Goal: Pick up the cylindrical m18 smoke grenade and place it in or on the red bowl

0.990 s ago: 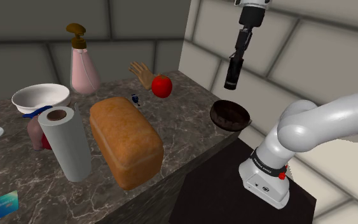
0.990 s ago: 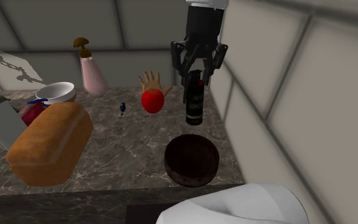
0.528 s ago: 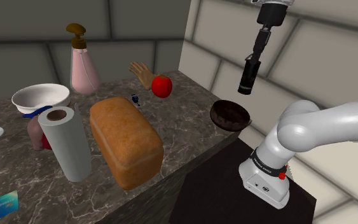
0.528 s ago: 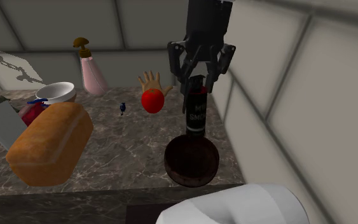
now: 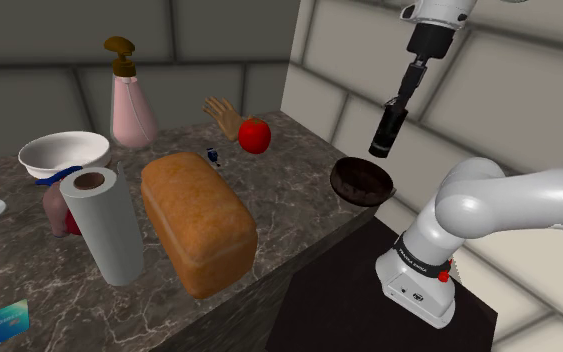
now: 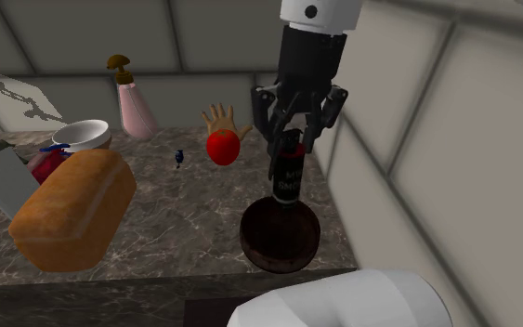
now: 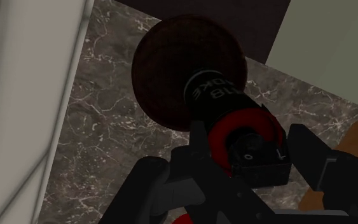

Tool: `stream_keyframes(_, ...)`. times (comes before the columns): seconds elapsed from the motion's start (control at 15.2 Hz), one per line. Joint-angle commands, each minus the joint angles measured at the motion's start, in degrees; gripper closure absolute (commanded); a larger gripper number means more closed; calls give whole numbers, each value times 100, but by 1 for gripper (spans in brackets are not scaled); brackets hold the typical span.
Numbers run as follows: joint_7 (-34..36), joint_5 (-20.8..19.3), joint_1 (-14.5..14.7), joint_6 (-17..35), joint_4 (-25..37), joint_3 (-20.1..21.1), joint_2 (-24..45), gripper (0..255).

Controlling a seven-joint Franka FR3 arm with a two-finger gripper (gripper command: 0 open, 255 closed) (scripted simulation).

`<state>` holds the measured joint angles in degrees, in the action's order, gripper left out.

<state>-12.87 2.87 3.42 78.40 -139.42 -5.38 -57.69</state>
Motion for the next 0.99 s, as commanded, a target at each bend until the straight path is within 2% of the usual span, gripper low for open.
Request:
stream_keyframes(0.0,-12,-11,-17,115,-188,-13,-100,255)
stream_keyframes(0.73,-88,-64,-70,791,-1188,-49,-417,255)
stream_keyframes(0.92,-92,-69,-72,846,-1263,-53,-438,255)
